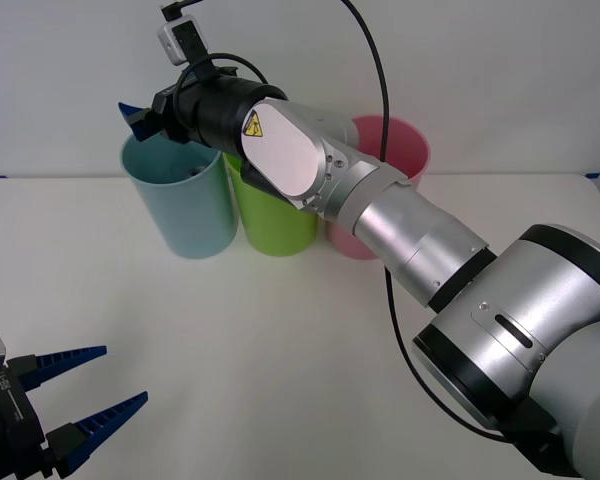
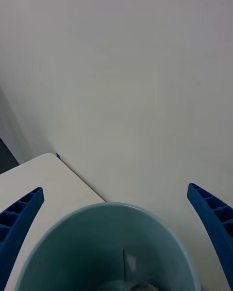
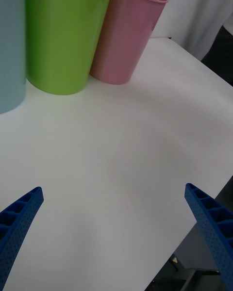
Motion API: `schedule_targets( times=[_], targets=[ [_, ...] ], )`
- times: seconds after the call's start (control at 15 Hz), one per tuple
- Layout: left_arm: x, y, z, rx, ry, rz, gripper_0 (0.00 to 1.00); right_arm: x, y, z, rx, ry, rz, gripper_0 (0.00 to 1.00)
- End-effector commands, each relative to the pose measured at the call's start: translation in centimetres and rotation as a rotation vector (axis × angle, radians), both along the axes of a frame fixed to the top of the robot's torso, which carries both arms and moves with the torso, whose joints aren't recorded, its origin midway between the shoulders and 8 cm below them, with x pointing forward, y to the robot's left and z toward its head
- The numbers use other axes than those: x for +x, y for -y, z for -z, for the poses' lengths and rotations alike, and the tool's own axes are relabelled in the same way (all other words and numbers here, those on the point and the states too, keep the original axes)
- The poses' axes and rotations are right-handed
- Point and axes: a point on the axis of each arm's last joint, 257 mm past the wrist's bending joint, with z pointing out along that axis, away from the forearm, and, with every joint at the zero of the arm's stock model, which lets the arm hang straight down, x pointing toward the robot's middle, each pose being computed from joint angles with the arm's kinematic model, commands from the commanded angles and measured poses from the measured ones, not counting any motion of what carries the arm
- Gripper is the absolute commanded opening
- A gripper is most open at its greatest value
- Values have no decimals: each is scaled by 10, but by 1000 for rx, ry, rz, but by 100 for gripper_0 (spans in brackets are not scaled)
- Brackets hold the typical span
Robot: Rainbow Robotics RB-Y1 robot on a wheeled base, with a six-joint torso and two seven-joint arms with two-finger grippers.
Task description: Put cans in the blue bin and PET bottles in the pink bin and trash in the green bin.
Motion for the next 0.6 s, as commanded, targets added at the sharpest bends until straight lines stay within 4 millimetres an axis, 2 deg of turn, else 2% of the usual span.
schedule_targets(
  times=[0.07,0.13,0.27,0.33,0.47,0.6],
  targets=[
    [0,0,0,0,0,0,100,0,0,0,4,-4,-2,100],
    [0,0,0,0,0,0,100,-2,-2,-2,12,-8,-6,100],
    [0,0,0,0,0,0,100,-14,-13,-18,53,-15,-46,100],
    [0,0,0,0,0,0,100,-24,-16,-35,68,-8,-86,100],
    [0,0,0,0,0,0,100,-32,0,-59,110,-1,-124,100],
    [0,0,0,0,0,0,100,-42,30,-69,130,20,-148,100]
  ],
)
